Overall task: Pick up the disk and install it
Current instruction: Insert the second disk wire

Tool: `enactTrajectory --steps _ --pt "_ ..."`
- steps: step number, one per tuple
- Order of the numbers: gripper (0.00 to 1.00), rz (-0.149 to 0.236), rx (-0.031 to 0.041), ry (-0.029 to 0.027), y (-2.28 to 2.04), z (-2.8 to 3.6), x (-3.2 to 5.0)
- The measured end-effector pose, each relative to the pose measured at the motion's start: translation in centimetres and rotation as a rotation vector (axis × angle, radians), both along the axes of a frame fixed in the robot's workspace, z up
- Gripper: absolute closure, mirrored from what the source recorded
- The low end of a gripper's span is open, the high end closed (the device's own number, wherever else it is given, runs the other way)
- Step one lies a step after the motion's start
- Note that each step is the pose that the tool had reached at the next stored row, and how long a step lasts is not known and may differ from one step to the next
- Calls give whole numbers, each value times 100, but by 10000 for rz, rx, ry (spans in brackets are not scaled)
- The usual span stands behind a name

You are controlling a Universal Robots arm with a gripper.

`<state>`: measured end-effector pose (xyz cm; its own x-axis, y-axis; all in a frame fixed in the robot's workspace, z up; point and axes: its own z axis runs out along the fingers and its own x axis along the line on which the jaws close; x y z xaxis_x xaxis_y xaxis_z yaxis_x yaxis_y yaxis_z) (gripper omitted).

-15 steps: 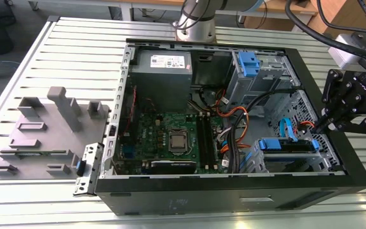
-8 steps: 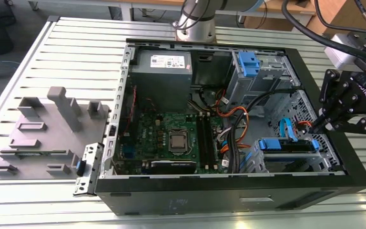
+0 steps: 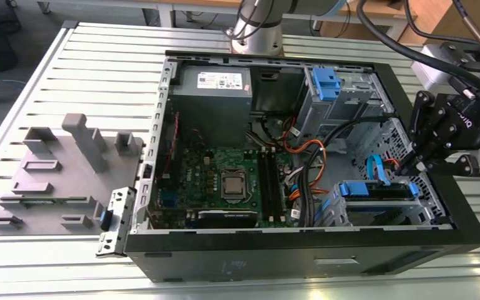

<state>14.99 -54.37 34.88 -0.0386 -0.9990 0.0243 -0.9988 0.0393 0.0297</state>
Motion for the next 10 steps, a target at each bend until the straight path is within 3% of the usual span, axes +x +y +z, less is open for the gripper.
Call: enactTrajectory --steps 10 --pt "84 2 2 0 -11 -19 -16"
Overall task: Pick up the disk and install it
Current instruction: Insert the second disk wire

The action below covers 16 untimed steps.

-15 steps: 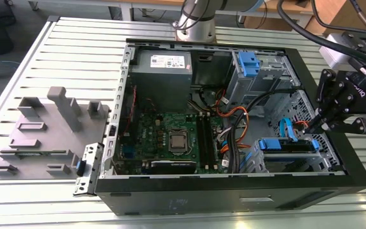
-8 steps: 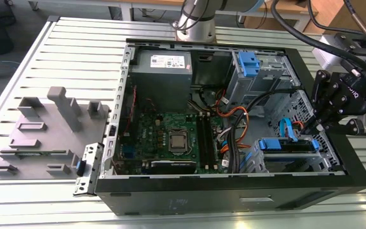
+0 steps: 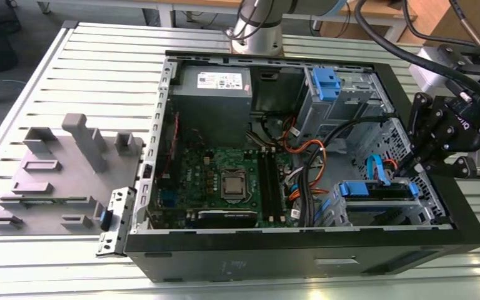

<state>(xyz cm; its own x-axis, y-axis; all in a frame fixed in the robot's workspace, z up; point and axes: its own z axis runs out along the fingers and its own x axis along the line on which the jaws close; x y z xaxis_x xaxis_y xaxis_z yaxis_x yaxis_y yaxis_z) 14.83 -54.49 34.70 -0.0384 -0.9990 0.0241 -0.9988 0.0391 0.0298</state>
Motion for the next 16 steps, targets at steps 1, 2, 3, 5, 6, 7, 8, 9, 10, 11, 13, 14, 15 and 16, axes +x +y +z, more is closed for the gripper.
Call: enactTrajectory --steps 1,2,3,5,6,7,8,9,10,11,13,14,15,16 --pt "84 1 -3 0 -6 -3 0" --pt "84 2 -3 0 -13 -7 0" --pt "84 2 -2 0 -20 -13 0" --pt "84 3 -4 -1 -37 -21 0" --pt "84 2 -4 0 -46 -26 -1" --pt "84 2 -4 0 -53 -31 -1" --pt "84 3 -2 -1 -58 -40 -1" --pt "84 3 -3 -1 -62 -47 -1" --pt "84 3 -3 0 -66 -54 -1" --pt "84 3 -4 0 -71 -57 -1" --pt "84 2 -2 0 -81 -62 -3" --pt "84 2 -3 0 -86 -63 -4" --pt "84 2 -5 -1 -91 -63 -5" --pt "84 3 -5 -1 -96 -64 -5"
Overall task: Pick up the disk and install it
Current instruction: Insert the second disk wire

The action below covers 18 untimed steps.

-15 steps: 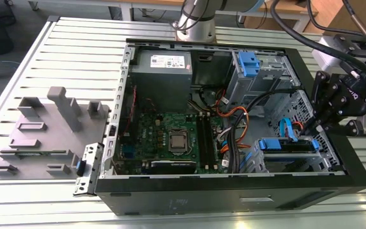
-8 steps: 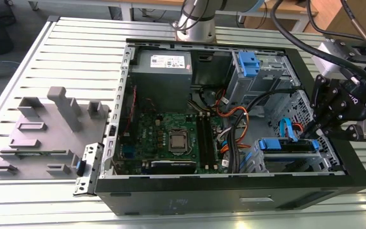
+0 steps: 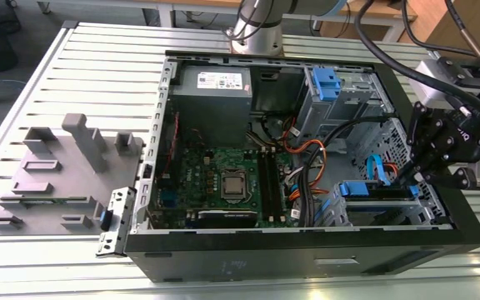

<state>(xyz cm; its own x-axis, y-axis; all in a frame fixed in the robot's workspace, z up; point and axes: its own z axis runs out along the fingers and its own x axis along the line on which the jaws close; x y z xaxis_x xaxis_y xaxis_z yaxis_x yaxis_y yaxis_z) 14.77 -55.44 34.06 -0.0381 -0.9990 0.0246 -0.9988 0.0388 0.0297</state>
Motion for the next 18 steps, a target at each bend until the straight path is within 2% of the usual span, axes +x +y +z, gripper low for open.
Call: enactTrajectory --steps 10,18 --pt "84 1 1 0 -70 -31 -1" --pt "84 2 -1 0 -75 -61 -1"
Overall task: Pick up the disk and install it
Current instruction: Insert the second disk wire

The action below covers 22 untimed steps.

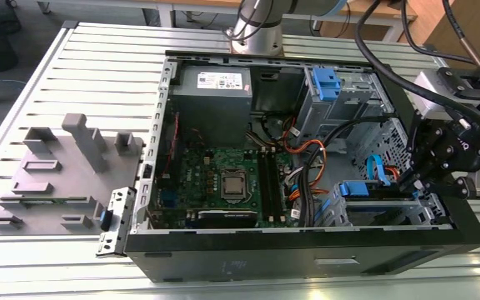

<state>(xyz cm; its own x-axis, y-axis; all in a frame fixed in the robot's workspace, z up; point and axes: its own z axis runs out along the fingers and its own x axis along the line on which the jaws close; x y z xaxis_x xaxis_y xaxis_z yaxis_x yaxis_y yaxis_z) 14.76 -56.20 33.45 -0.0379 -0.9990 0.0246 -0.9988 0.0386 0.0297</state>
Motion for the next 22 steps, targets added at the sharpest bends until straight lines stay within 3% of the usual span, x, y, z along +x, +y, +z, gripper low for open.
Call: enactTrajectory --steps 9,12,13,22 --pt "84 -1 2 0 0 -6 0" --pt "82 -1 4 0 0 -7 0" --pt "76 -1 3 0 0 -7 0" --pt "76 -1 0 0 0 -10 -7"
